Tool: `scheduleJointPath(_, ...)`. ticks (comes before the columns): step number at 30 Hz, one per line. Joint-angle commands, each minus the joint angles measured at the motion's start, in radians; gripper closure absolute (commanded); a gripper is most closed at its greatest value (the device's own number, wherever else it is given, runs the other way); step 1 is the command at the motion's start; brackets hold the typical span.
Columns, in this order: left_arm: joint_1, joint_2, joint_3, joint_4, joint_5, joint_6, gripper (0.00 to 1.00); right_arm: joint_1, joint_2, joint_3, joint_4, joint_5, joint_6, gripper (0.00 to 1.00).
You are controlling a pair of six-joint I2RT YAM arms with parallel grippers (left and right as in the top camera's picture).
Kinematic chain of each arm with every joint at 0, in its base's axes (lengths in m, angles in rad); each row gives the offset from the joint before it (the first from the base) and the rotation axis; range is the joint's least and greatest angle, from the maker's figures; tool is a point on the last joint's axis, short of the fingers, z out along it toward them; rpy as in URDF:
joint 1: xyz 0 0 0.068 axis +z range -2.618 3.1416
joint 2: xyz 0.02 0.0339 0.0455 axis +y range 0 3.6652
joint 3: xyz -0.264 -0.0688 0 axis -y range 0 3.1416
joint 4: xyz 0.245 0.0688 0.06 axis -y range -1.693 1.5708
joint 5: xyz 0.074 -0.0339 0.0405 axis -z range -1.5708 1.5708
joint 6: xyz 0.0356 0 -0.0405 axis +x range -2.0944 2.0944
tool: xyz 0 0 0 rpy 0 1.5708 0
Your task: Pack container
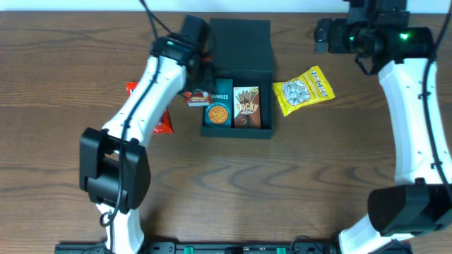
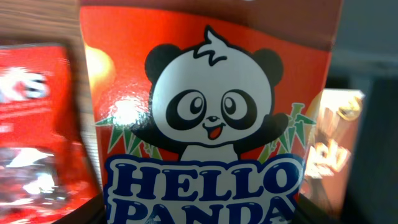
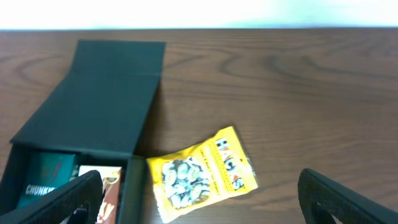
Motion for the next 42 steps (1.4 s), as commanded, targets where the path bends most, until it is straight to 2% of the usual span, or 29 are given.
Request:
scheduleJointPath(1, -0.05, -0.002, 0.014, 0.011, 0.003, 0.01, 0.36, -0.055, -0.011, 0.014, 0.003, -0.023, 0.032, 0.01)
scheduleJointPath(11, -0.128, 0.062, 0.013, 0.022, 0.004, -0.014, 0.35, -0.099, -0.011, 0.014, -0.006, -0.099, 0.031, 0.01)
scheduleJointPath(17, -0.128, 0.087, 0.014, 0.008, 0.002, -0.036, 0.43, -0.099, -0.011, 0.014, -0.023, -0.098, 0.019, 0.01)
scheduleJointPath(20, -0.128, 0.068, 0.018, 0.028, -0.008, -0.035, 0.43, -0.099, -0.011, 0.014, -0.033, -0.095, 0.019, 0.01)
scheduleJointPath(27, -0.128, 0.008, 0.071, 0.022, -0.084, -0.035, 0.32, -0.099, -0.011, 0.014, -0.04, -0.095, 0.019, 0.01)
scheduleJointPath(30, -0.129, -0.023, 0.078, 0.029, -0.083, -0.035, 0.3, -0.099, -0.011, 0.014, -0.046, -0.095, 0.019, 0.01)
scheduleJointPath(31, -0.13, -0.035, 0.08, 0.036, -0.078, -0.036, 0.34, -0.099, -0.011, 0.014, -0.047, -0.095, 0.019, 0.01)
scheduleJointPath(32, -0.134, -0.045, 0.08, 0.042, -0.064, -0.035, 0.42, -0.099, -0.011, 0.014, -0.047, -0.095, 0.019, 0.01)
scheduleJointPath(34, -0.145, -0.059, 0.08, 0.058, -0.036, -0.035, 0.69, -0.099, -0.011, 0.014, -0.046, -0.095, 0.019, 0.01)
scheduleJointPath(35, -0.152, -0.061, 0.08, 0.063, -0.029, -0.035, 0.87, -0.099, -0.011, 0.014, -0.045, -0.095, 0.019, 0.01)
scheduleJointPath(36, -0.161, -0.059, 0.08, 0.068, -0.023, -0.035, 0.94, -0.099, -0.011, 0.014, -0.045, -0.095, 0.019, 0.01)
scheduleJointPath(42, -0.188, 0.003, 0.077, 0.074, 0.077, -0.035, 0.94, -0.099, -0.011, 0.014, -0.046, -0.095, 0.02, 0.01)
